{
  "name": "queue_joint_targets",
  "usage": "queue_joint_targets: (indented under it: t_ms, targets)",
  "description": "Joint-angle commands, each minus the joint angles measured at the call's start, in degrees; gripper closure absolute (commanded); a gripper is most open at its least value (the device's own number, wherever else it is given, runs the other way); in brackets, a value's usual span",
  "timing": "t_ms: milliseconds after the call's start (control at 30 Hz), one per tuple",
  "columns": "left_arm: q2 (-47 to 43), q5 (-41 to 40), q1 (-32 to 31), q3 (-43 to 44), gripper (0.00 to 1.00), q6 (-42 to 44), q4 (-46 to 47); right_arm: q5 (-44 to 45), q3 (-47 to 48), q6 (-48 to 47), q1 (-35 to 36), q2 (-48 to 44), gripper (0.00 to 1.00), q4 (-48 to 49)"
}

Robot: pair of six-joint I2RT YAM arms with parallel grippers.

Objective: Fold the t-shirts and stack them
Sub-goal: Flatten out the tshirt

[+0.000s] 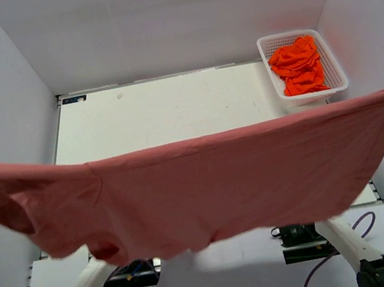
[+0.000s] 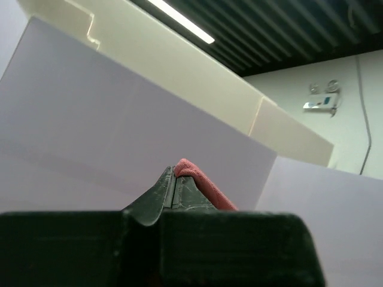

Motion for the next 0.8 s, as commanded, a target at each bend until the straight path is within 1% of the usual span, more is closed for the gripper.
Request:
queue_joint_targets:
  t_ms: [0,67,100,167,200,233,333,367,400,433,500,533,567,600,633,667,700,733,767]
  targets:
    - [2.59,1.05,-0.02,0.75,1.0,1.24,2.1,2.01,-2.58,-0.79,0.09,0.74,1.0,1.57]
    - [4.69,1.05,-0.02,-0.73,1.0,1.24,2.11,2.54,-4.16,-0.53,0.0,0.65,1.0,1.83]
    - [5.31,1.05,-0.02,-1.61,1.0,1.24,1.59,2.63,-7.48,-0.18,0.0,0.13,1.0,1.92]
    - [7.85,1.05,-0.54,-5.12,1.0,1.24,0.97,2.63,-9.87,0.35,0.0,0.21,1.0,2.8]
    - [8.91,1.05,-0.54,-6.61,1.0,1.24,0.1,2.63,-14.93,0.78,0.0,0.47,1.0,2.97]
    - [9.79,0.53,-0.54,-10.46,1.0,1.24,0.09,2.63,-16.81,1.31,0.18,0.39,1.0,3.67]
    - [14.0,-0.18,-0.54,-19.26,1.0,1.24,1.23,2.89,-30.67,2.54,-0.08,0.3,1.0,7.1]
    - [14.97,-0.79,-0.54,-21.29,1.0,1.24,1.75,2.89,-33.06,2.81,0.0,0.73,1.0,7.98]
    - [16.2,-1.49,0.15,-23.31,1.0,1.24,2.45,2.81,-35.44,3.94,-0.08,1.09,1.0,10.86]
    - [18.56,-1.49,0.16,-27.16,1.0,1.24,3.68,2.54,-42.68,4.3,-0.09,1.44,1.0,12.02]
    - [21.21,-2.45,0.77,-30.69,1.0,1.24,5.09,2.19,-47.04,6.31,-0.09,4.15,1.0,15.0]
    - [24.01,-3.16,0.77,-34.19,1.0,1.24,7.1,1.67,-53.33,6.67,-0.09,4.69,1.0,16.93]
    - [25.78,-3.16,0.77,-35.97,1.0,1.85,8.25,2.01,-55.3,7.29,-0.26,7.57,1.0,19.56]
    - [27.8,-4.82,0.77,-38.68,1.0,1.85,9.22,2.01,-59.24,7.9,-0.17,8.72,1.0,22.72]
    - [30.08,-5.44,0.77,-39.58,1.0,1.85,9.84,1.67,-60.84,8.25,-0.17,10.22,1.0,24.32]
    - [35.41,-5.45,0.77,-40.28,1.0,1.85,11.32,1.58,-62.95,8.43,-0.17,15.19,1.0,27.38]
    - [38.42,-6.32,0.77,-40.9,1.0,1.85,12.21,1.49,-64.45,8.61,-0.35,17.15,1.0,28.71]
    - [41.5,-6.33,0.77,-41.43,1.0,1.33,13.09,0.36,-65.16,8.78,-0.35,21.52,1.0,33.25]
    - [44.75,-6.85,1.38,-41.43,1.0,0.46,14.4,-0.44,-65.17,8.44,-0.61,26.44,1.0,34.86]
